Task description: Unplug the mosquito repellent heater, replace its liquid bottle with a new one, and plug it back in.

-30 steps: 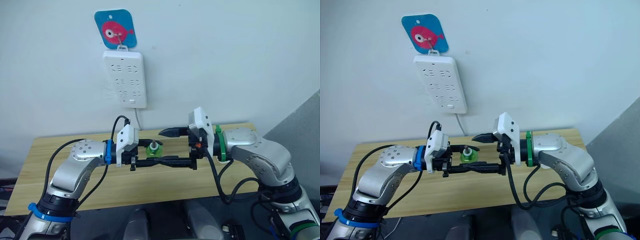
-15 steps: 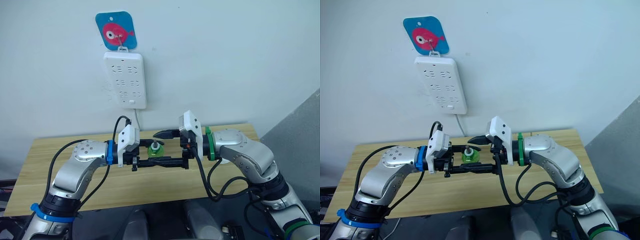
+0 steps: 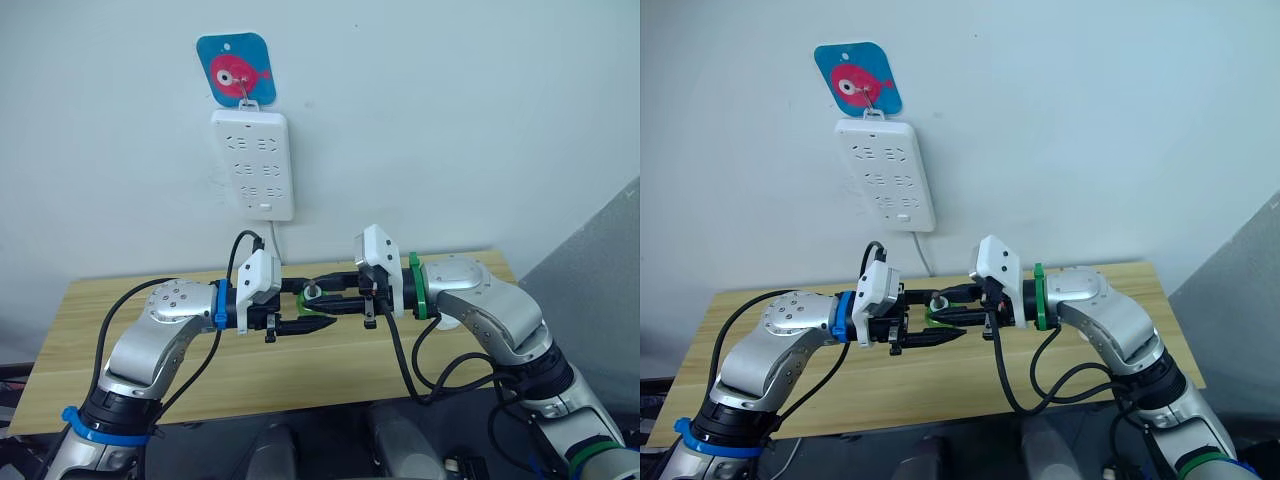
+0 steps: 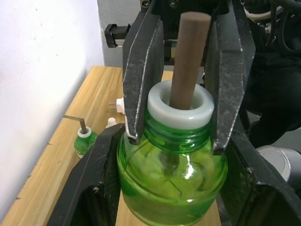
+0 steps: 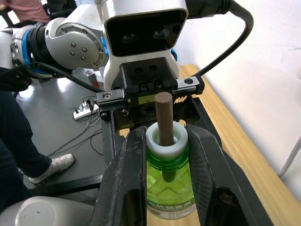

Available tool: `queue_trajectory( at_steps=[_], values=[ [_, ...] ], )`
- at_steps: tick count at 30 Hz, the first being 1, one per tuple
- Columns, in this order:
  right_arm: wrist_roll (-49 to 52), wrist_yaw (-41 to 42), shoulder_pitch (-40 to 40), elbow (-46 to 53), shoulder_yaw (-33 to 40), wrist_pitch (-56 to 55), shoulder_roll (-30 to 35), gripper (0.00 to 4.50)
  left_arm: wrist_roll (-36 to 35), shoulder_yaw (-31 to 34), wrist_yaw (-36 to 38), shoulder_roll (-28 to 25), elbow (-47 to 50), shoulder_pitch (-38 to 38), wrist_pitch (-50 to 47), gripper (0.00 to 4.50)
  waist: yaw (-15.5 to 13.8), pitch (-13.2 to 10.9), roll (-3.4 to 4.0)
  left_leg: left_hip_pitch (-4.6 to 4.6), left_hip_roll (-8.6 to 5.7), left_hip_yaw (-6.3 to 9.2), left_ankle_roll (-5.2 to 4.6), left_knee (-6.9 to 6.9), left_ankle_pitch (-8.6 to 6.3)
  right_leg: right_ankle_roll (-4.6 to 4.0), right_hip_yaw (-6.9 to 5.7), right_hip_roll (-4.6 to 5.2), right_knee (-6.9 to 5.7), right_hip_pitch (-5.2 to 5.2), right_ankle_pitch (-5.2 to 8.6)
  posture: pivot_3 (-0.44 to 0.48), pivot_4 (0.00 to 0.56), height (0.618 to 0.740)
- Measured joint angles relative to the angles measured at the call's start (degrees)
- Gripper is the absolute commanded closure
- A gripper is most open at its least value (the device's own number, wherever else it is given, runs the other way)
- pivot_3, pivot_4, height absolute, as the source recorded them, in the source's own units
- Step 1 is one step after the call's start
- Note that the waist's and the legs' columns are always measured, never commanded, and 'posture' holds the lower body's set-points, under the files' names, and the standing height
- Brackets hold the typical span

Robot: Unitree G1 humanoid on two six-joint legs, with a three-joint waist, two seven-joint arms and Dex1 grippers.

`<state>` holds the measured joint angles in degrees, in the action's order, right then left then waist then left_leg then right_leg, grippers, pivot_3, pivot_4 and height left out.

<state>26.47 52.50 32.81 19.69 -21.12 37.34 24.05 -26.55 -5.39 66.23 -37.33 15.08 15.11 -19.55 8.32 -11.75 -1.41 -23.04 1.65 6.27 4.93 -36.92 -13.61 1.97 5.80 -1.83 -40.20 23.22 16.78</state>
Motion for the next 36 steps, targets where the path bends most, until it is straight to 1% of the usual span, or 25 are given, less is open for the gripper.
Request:
queue_trajectory(
  at_steps=[5, 7, 8, 9, 10, 12, 16, 19, 22, 24, 25, 27, 29, 32, 34, 36],
  values=[
    [-0.4, 0.7, 0.0, -0.7, 0.1, -0.8, -0.2, 3.68, -0.4, 0.1, -0.5, 0.0, 0.4, 0.0, -1.4, 2.19, 0.0, 0.3, -0.02, 0.00, 0.00, 0.01, 0.00, 0.00, 0.00, -0.06, -0.01, 0.00, -0.02, 0.00, -0.04, -0.139, 0.092, 0.740],
    [-0.4, 1.0, 0.0, -0.8, 0.4, -0.8, -0.4, 3.68, -1.1, 0.2, -0.5, 0.0, 0.3, 0.3, -2.0, 1.44, 0.0, 0.4, -0.02, 0.01, 0.00, 0.02, 0.00, -0.01, 0.00, -0.07, -0.01, 0.00, -0.04, 0.00, -0.04, -0.139, 0.092, 0.740],
    [-0.5, 1.1, 0.1, -0.8, 0.4, -0.9, -0.3, 3.68, -1.6, 0.4, -0.6, 0.1, 0.2, 0.5, -2.5, 1.42, 0.0, 0.4, -0.03, 0.01, 0.00, 0.02, 0.00, -0.02, 0.00, -0.07, -0.02, 0.00, -0.06, 0.00, -0.04, -0.144, 0.084, 0.740],
    [-0.6, 1.1, 0.1, -0.8, 0.3, -1.0, -0.4, 3.68, -2.6, 0.8, -0.6, 0.4, 0.2, 0.9, -2.8, 1.00, 0.0, 0.5, -0.08, 0.02, 0.00, 0.02, 0.00, -0.04, 0.00, -0.06, -0.02, 0.00, -0.10, 0.00, -0.04, -0.147, 0.084, 0.740],
    [-0.5, 1.1, 0.1, -0.8, 0.3, -1.1, -0.5, 3.68, -2.8, 0.8, -0.5, 0.6, 0.2, 1.4, -3.3, 0.91, 0.0, 0.6, -0.10, 0.03, -0.01, 0.01, 0.00, -0.05, 0.00, -0.06, -0.01, 0.00, -0.11, -0.01, -0.04, -0.149, 0.083, 0.740],
    [0.2, 1.1, 0.1, -0.8, 1.8, -0.5, -0.4, 3.68, -3.9, 1.0, -0.9, 0.7, 0.1, 2.3, -5.2, 0.42, 0.2, 1.0, -0.08, 0.04, -0.01, 0.02, 0.00, -0.05, 0.00, -0.06, -0.02, 0.00, -0.15, -0.01, -0.03, -0.148, 0.080, 0.740],
    [5.5, -0.4, 0.1, -0.7, 7.5, 5.1, -0.2, 3.68, -11.6, 3.1, -3.3, 0.4, 1.3, 2.8, -15.9, 0.38, 0.4, 1.3, -0.11, 0.06, -0.02, 0.04, 0.00, -0.08, 0.00, -0.02, -0.02, 0.00, -0.26, -0.02, -0.01, -0.143, 0.071, 0.740],
    [11.1, -2.9, 0.0, -0.2, 12.1, 10.7, -0.4, 3.68, -17.6, 6.0, -7.2, 0.5, 3.2, 2.6, -23.1, 0.38, 0.7, 1.5, -0.11, 0.11, -0.03, 0.07, 0.00, -0.07, 0.00, -0.02, -0.03, 0.00, -0.41, -0.02, -0.01, -0.139, 0.066, 0.740],
    [16.2, -7.5, -0.1, -0.1, 18.3, 15.8, -1.4, 3.68, -23.1, 9.4, -12.8, 2.9, 4.3, 2.6, -28.0, 0.38, 0.7, 2.0, -0.13, 0.13, -0.05, 0.10, 0.00, -0.07, 0.00, -0.01, -0.04, -0.01, -0.51, -0.01, 0.01, -0.136, 0.061, 0.740],
    [20.6, -11.8, -0.2, -0.1, 22.5, 19.2, -4.0, 3.68, -27.8, 11.2, -16.4, 4.8, 5.0, 2.7, -31.5, 0.38, 0.8, 2.3, -0.11, 0.15, -0.04, 0.10, 0.00, -0.07, 0.00, -0.01, -0.04, -0.01, -0.54, -0.01, 0.01, -0.134, 0.061, 0.740],
    [22.3, -13.4, -0.2, -0.1, 23.7, 20.1, -5.0, 3.68, -29.3, 11.7, -17.6, 5.3, 5.1, 2.7, -32.5, 0.38, 1.0, 2.5, -0.10, 0.16, -0.04, 0.10, 0.00, -0.07, 0.00, -0.01, -0.04, -0.02, -0.58, -0.01, 0.02, -0.134, 0.061, 0.740],
    [27.1, -18.2, -0.3, -0.1, 26.8, 23.1, -8.1, 3.68, -33.5, 13.1, -21.6, 7.3, 5.3, 2.9, -34.4, 0.38, 1.2, 2.8, -0.06, 0.17, -0.04, 0.10, 0.00, -0.07, 0.00, -0.01, -0.02, -0.03, -0.60, -0.01, 0.02, -0.130, 0.060, 0.740],
    [32.1, -23.1, -0.7, -0.1, 29.4, 25.5, -10.8, 3.68, -36.1, 14.6, -26.1, 9.9, 5.3, 3.5, -35.1, 0.38, 1.2, 3.0, -0.04, 0.16, -0.04, 0.10, 0.00, -0.07, 0.00, -0.01, -0.01, -0.04, -0.60, -0.01, 0.02, -0.126, 0.057, 0.740],
    [38.1, -29.1, -1.2, -0.1, 31.6, 27.2, -13.3, 3.68, -39.1, 16.1, -30.9, 12.1, 5.2, 4.4, -35.2, 0.38, 1.1, 3.3, -0.04, 0.16, -0.05, 0.10, 0.00, -0.07, 0.00, -0.02, -0.01, -0.04, -0.59, -0.02, 0.01, -0.126, 0.056, 0.740],
    [43.8, -35.2, -2.4, -0.2, 33.3, 27.3, -15.8, 3.68, -42.9, 17.6, -35.3, 14.3, 5.1, 6.1, -35.2, 0.38, 1.0, 3.5, -0.04, 0.14, -0.06, 0.10, -0.01, -0.07, 0.00, -0.03, -0.01, -0.04, -0.58, -0.01, 0.01, -0.126, 0.055, 0.740],
    [47.5, -39.3, -2.6, -0.2, 33.6, 27.2, -16.3, 3.68, -45.7, 18.3, -38.0, 14.8, 5.1, 6.6, -35.3, 0.38, 1.1, 3.6, -0.01, 0.15, -0.08, 0.06, -0.01, -0.07, 0.00, -0.02, 0.03, -0.04, -0.58, -0.02, 0.02, -0.126, 0.055, 0.740]
  ],
)
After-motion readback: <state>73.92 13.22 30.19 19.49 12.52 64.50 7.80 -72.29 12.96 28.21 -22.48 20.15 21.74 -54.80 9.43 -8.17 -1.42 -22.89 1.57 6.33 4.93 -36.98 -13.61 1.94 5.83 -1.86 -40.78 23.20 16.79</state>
